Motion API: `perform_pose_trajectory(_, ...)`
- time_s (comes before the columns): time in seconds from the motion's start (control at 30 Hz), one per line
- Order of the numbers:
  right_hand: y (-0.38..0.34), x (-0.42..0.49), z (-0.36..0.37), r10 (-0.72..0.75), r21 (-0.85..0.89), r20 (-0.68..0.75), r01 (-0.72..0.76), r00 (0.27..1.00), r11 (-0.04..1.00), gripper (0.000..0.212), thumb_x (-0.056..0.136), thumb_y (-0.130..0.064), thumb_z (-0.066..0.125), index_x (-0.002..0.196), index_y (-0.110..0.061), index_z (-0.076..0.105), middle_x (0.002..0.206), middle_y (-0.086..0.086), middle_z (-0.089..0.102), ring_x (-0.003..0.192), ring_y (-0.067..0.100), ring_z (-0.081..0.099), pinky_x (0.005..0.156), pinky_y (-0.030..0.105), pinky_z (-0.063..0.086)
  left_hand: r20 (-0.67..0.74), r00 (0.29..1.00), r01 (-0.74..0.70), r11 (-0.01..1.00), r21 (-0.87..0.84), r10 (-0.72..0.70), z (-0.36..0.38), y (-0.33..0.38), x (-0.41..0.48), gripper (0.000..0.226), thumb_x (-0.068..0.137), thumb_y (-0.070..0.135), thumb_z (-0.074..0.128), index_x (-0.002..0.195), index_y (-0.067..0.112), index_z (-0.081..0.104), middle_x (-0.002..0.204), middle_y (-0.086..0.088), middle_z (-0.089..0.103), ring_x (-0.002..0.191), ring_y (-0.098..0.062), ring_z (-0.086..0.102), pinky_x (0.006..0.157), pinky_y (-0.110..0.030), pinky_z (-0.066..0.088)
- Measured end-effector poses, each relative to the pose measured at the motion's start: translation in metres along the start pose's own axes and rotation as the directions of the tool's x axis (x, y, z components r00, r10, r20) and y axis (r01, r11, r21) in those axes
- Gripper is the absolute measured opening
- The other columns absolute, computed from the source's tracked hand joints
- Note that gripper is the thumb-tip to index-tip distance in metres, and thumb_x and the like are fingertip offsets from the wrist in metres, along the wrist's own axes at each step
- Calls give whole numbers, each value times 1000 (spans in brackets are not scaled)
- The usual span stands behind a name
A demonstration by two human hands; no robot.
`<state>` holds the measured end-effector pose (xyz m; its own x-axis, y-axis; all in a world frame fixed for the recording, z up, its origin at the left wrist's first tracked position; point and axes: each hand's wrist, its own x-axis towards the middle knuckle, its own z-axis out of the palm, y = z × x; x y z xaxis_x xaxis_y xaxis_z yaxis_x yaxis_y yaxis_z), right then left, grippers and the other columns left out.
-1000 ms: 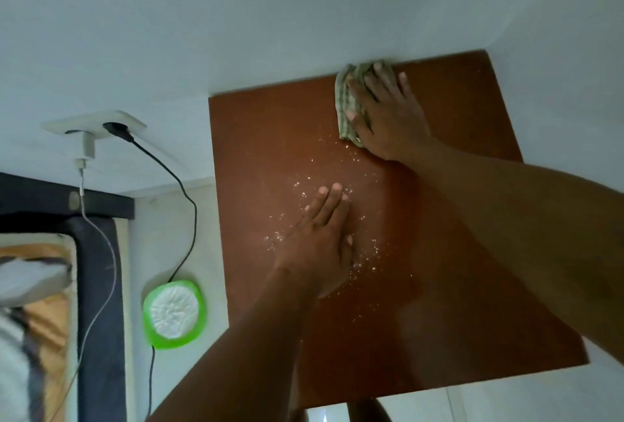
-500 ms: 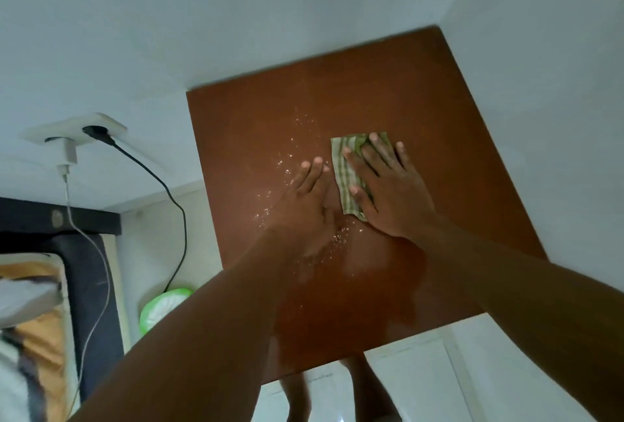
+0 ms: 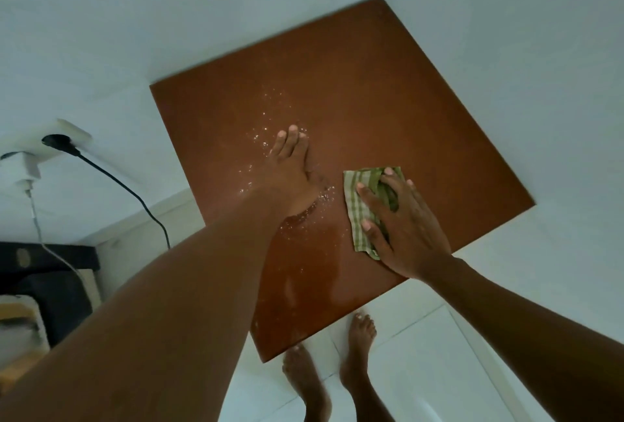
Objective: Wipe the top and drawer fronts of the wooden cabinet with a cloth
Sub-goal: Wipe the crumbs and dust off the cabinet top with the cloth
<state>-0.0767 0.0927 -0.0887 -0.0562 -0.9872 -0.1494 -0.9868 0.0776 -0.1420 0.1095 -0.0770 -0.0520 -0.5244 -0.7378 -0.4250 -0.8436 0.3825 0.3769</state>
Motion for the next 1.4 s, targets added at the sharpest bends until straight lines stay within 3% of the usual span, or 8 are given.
perform_pose_trajectory(0.33,-16,-28,13,25,22,-45,-24,999,999,59,106,-45,23,160,-20,20,169,3,12,157,23,3,126,49,15,27,999,-22,1000,-3,22,0,-2,0,84,101,53,39,160,12,-7,167,-3,-19,152,-20,-21,124,-36,-6)
perform_pose_trajectory(0.47,-21,-56,17,34,133,-87,-22,996,991,56,107,-40,25,153,-10,40,162,10,34,153,29,25,119,54,33,64,997,-36,999,-22,37,-5,-1,-2,85,101,48,42,159,12,-9,166,-3,-21,151,-20,-22,123,-37,-6)
perform_pose_trajectory(0.6,-25,-91,22,67,182,-126,-43,990,982,69,73,1,83,138,-4,59,147,14,52,138,35,48,95,56,55,99,993,-54,998,-40,57,-13,-2,-5,80,101,45,37,160,13,-5,167,-3,-19,152,-20,-19,124,-38,-4)
perform_pose_trajectory(0.77,-19,-106,-15,-32,329,-86,58,996,942,66,84,0,72,142,-26,52,137,6,63,115,25,69,88,41,60,40,990,-138,987,79,135,-24,-20,-7,65,106,37,25,161,11,2,169,-7,-6,155,-22,-8,122,-36,1)
perform_pose_trajectory(0.87,-20,-35,-55,-27,422,-206,114,978,900,37,108,-34,35,142,-29,47,135,7,64,117,25,67,91,43,60,-69,992,-93,988,125,102,-24,-51,-15,66,107,41,25,161,14,0,169,-5,-6,154,-21,-9,121,-35,1)
perform_pose_trajectory(1.0,-39,142,-98,5,400,-238,93,971,912,38,102,-8,51,140,-9,57,138,16,61,125,32,62,107,46,49,8,1000,-7,995,100,6,-16,-72,-19,73,105,51,22,159,18,-14,165,1,-24,150,-18,-24,125,-41,-1)
perform_pose_trajectory(1.13,-68,273,-113,-73,354,-249,161,966,921,36,102,-33,36,101,-12,65,99,12,68,87,33,65,83,41,53,-8,1000,26,998,50,-25,-6,-70,-17,80,102,60,22,157,20,-20,161,3,-33,147,-16,-33,123,-41,-9)
perform_pose_trajectory(1.4,-70,321,-36,-280,-22,-40,280,959,960,59,103,-40,29,159,-21,25,168,4,19,156,25,10,124,51,14,-59,998,36,999,-27,-38,-5,-72,-18,76,103,58,22,159,22,-14,163,8,-29,146,-10,-33,122,-36,-12)
